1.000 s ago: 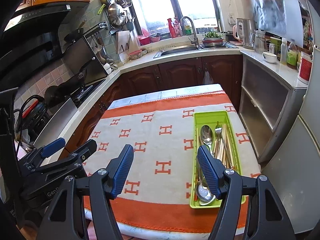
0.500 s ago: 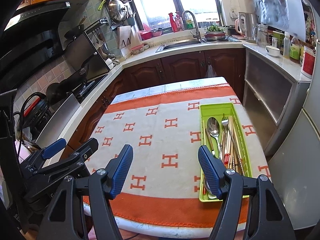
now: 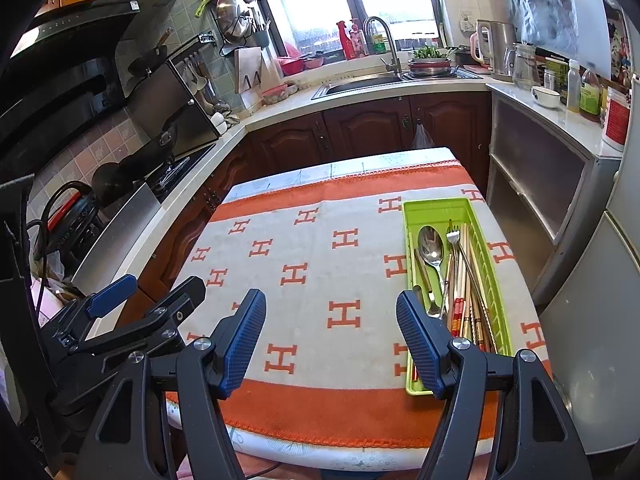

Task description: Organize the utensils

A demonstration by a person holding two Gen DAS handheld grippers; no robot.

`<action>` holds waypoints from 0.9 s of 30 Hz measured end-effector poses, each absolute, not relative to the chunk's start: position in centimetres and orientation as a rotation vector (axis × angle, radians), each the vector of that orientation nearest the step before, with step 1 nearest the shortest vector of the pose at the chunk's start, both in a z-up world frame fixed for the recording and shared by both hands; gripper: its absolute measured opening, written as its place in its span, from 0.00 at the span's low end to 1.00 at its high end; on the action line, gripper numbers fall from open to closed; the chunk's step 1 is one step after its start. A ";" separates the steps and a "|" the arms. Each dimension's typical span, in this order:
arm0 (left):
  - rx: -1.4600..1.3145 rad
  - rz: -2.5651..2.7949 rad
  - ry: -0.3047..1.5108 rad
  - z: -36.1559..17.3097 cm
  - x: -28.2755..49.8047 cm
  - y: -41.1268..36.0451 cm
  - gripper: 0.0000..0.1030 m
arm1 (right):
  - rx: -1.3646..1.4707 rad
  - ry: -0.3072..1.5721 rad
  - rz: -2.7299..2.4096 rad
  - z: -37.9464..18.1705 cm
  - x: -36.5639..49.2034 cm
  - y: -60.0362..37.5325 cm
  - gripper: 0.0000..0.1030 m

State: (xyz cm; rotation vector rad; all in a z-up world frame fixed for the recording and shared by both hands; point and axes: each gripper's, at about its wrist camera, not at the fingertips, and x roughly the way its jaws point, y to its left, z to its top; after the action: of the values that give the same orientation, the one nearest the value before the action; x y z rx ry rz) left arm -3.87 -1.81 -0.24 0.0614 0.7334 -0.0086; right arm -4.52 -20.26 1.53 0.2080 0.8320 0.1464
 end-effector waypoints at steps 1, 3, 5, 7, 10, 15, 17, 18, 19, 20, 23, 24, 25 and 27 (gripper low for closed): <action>0.061 -0.010 0.734 -0.3 -3.9 -1.8 0.82 | 0.209 0.834 0.145 1.4 -4.6 -20.2 0.67; 0.061 -0.012 0.736 -0.4 -3.8 -1.8 0.82 | 0.209 0.838 0.146 1.3 -4.7 -20.2 0.67; 0.061 -0.011 0.736 -0.3 -3.8 -1.8 0.82 | 0.208 0.842 0.147 1.1 -4.7 -20.1 0.67; 0.059 -0.011 0.738 -0.5 -3.8 -1.8 0.82 | 0.208 0.844 0.148 1.0 -4.8 -20.0 0.67; 0.061 -0.011 0.738 -0.5 -3.8 -1.8 0.82 | 0.207 0.844 0.148 1.0 -4.7 -20.0 0.67; 0.060 -0.013 0.738 -0.4 -3.8 -1.7 0.82 | 0.207 0.846 0.149 0.9 -4.7 -20.0 0.67; 0.060 -0.013 0.739 -0.5 -3.8 -1.7 0.82 | 0.207 0.846 0.149 0.9 -4.7 -20.0 0.67; 0.059 -0.012 0.742 -0.7 -3.8 -1.7 0.82 | 0.207 0.847 0.148 0.8 -4.7 -20.0 0.67; 0.059 -0.011 0.745 -0.9 -3.8 -1.7 0.82 | 0.208 0.849 0.147 0.9 -4.7 -19.9 0.67; 0.058 -0.010 0.747 -1.1 -3.8 -1.7 0.82 | 0.208 0.851 0.147 0.8 -4.7 -19.9 0.67; 0.057 -0.010 0.751 -1.5 -3.8 -1.8 0.82 | 0.210 0.855 0.146 0.6 -4.7 -20.0 0.67; 0.057 -0.010 0.751 -1.5 -3.8 -1.7 0.82 | 0.210 0.856 0.147 0.5 -4.7 -19.9 0.67; 0.056 -0.011 0.752 -1.6 -3.7 -1.7 0.82 | 0.210 0.856 0.147 0.5 -4.7 -19.9 0.67; 0.055 -0.011 0.756 -1.8 -3.6 -1.8 0.82 | 0.209 0.857 0.146 0.5 -4.7 -19.9 0.67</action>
State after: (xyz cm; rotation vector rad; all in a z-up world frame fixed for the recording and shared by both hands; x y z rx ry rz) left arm -3.65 -1.76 -1.81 0.0549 0.7563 -0.0107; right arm -4.67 -19.89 0.46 0.2085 0.8565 0.1463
